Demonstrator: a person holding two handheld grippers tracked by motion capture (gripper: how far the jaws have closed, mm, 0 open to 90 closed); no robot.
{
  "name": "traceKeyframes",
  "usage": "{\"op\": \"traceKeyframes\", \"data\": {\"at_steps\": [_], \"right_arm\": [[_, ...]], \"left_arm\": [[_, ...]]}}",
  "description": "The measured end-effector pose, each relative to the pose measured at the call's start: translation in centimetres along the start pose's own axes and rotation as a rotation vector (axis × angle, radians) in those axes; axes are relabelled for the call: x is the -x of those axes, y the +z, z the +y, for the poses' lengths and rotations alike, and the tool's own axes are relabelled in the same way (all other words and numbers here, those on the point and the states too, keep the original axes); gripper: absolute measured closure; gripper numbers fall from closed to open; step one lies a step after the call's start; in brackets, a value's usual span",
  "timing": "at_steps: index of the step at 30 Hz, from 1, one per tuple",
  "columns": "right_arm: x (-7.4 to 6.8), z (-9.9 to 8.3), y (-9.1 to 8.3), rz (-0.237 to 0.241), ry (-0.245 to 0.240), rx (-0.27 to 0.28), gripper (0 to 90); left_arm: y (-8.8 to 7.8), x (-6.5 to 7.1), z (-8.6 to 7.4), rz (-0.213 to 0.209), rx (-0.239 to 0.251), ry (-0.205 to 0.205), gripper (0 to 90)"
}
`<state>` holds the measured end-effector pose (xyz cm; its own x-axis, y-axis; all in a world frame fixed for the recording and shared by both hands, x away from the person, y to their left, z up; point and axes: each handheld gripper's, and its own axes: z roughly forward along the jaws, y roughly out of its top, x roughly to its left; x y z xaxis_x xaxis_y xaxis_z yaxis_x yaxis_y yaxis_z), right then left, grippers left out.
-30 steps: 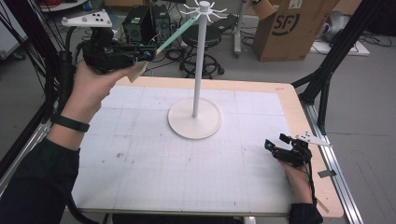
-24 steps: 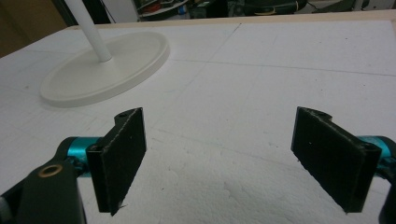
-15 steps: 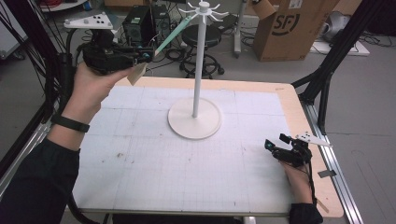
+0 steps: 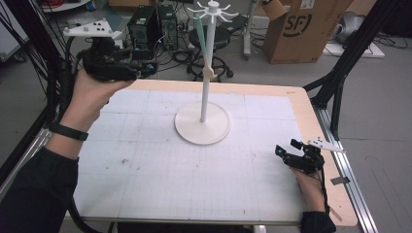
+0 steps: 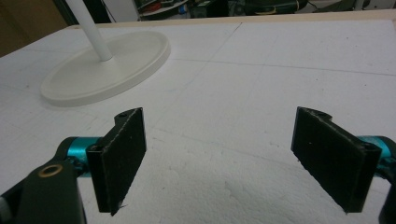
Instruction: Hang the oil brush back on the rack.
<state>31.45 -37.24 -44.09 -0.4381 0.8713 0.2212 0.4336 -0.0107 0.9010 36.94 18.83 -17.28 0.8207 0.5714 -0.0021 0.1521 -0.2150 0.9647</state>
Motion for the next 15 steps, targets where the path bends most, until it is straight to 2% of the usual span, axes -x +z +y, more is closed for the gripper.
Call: {"op": "traceKeyframes", "data": {"at_steps": [2,8,10,15], "right_arm": [[0.0,0.0,0.0,-0.001,-0.002,-0.003,17.2],[-0.1,-0.1,0.1,-0.006,-0.003,-0.011,17.1],[-0.1,-0.1,0.1,-0.007,-0.005,-0.013,17.1],[-0.1,-0.1,0.2,-0.008,-0.007,-0.024,17.1]], "left_arm": [[-0.5,-0.2,-1.2,0.008,-0.006,0.010,35.7],[-2.3,-1.3,-5.9,0.038,-0.036,0.023,28.6],[-2.7,-1.5,-7.8,0.027,-0.038,0.022,27.5],[-3.4,-1.8,-12.2,0.030,-0.066,0.033,24.4]]}}
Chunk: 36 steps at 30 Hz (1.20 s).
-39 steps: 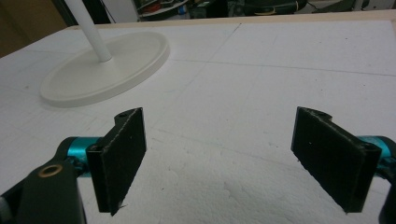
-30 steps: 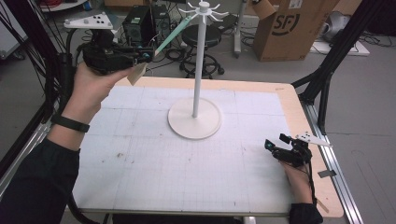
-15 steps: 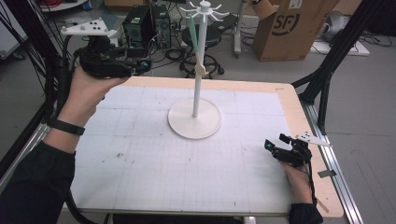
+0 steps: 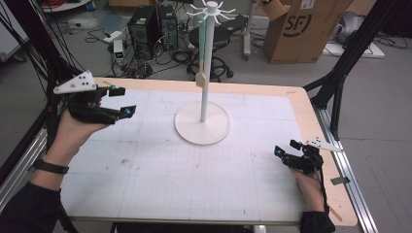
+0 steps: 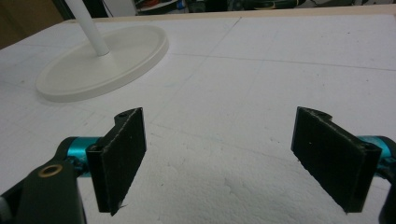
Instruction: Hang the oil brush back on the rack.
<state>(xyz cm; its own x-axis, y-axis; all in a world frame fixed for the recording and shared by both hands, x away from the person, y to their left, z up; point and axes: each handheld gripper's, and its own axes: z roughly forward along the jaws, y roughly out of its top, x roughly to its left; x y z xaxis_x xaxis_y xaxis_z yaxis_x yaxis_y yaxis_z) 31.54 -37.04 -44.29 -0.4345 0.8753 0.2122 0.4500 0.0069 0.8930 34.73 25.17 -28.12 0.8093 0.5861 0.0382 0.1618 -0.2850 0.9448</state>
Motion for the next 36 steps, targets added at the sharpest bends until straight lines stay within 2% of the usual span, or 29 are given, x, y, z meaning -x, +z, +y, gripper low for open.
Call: {"op": "traceKeyframes", "data": {"at_steps": [2,7,12,14,21,26,28,32,36], "right_arm": [[0.0,0.0,0.0,-0.001,-0.002,-0.002,17.1],[-0.1,-0.1,0.1,-0.002,-0.004,-0.009,17.1],[-0.3,-0.1,0.2,-0.004,-0.006,-0.018,17.1],[-0.3,-0.1,0.2,-0.004,-0.006,-0.020,17.1],[-0.5,-0.2,0.2,-0.003,-0.013,-0.026,17.1],[-0.5,-0.2,0.3,-0.004,-0.019,-0.028,16.9],[-0.5,-0.2,0.3,-0.003,-0.017,-0.029,16.9],[-0.5,-0.2,0.3,-0.004,-0.018,-0.030,16.8],[-0.5,-0.2,0.2,-0.005,-0.017,-0.028,16.8]], "left_arm": [[-0.2,-0.1,-1.7,-0.001,-0.005,-0.003,23.9],[-1.1,-0.8,-5.5,0.017,0.002,-0.043,22.5],[-1.7,-1.4,-8.6,0.066,-0.011,-0.061,22.4],[-1.6,-1.5,-9.4,0.070,-0.027,-0.073,22.4],[-1.1,-1.4,-11.5,0.075,-0.040,-0.079,21.5],[-0.8,-1.4,-12.6,0.071,-0.038,-0.103,21.5],[-0.7,-1.5,-12.8,0.065,-0.057,-0.109,21.2],[-0.6,-1.4,-12.7,0.063,-0.044,-0.108,20.9],[-0.6,-1.5,-12.8,0.063,-0.051,-0.113,20.9]]}}
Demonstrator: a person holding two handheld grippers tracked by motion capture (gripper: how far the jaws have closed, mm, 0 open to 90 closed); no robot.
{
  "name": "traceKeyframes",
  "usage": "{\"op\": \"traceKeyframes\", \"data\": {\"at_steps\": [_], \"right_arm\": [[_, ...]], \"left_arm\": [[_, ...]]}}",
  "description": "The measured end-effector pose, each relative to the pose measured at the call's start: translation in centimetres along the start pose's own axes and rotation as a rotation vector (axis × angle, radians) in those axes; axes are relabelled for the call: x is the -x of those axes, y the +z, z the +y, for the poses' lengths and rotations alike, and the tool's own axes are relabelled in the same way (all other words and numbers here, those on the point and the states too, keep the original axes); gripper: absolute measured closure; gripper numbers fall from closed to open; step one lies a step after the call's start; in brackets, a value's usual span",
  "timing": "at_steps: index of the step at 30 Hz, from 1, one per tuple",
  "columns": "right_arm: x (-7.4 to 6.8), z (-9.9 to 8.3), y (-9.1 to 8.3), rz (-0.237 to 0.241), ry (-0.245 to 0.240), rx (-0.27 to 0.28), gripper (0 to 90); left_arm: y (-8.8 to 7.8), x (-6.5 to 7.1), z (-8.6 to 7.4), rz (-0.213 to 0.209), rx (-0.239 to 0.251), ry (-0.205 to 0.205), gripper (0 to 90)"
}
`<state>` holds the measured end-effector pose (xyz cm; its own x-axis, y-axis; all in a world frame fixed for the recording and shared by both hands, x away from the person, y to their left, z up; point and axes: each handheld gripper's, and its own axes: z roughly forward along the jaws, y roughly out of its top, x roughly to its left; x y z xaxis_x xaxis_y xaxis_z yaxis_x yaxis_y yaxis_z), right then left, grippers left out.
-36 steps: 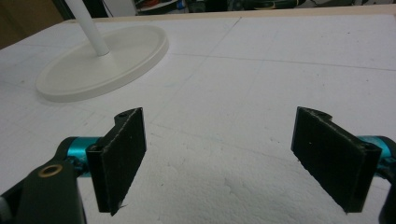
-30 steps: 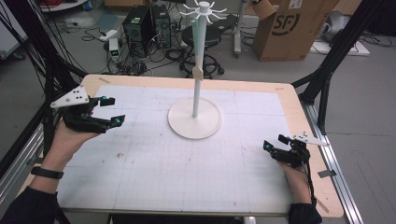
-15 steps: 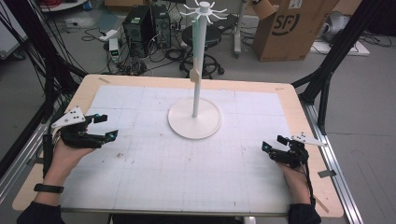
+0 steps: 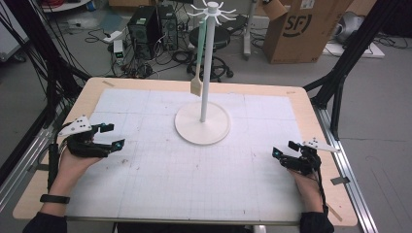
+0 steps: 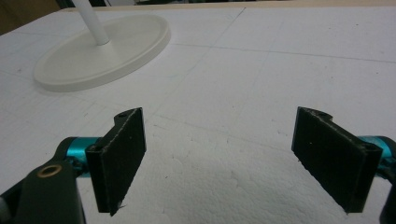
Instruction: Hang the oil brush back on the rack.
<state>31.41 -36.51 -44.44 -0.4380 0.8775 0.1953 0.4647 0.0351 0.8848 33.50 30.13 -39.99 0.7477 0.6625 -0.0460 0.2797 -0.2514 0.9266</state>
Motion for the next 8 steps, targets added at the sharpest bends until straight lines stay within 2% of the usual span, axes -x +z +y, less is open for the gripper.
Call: {"op": "traceKeyframes", "data": {"at_steps": [8], "right_arm": [[0.05,0.01,-0.04,-0.001,0.002,0.002,16.8]], "left_arm": [[-0.53,-0.22,0.07,0.004,0.013,-0.005,20.8]]}}
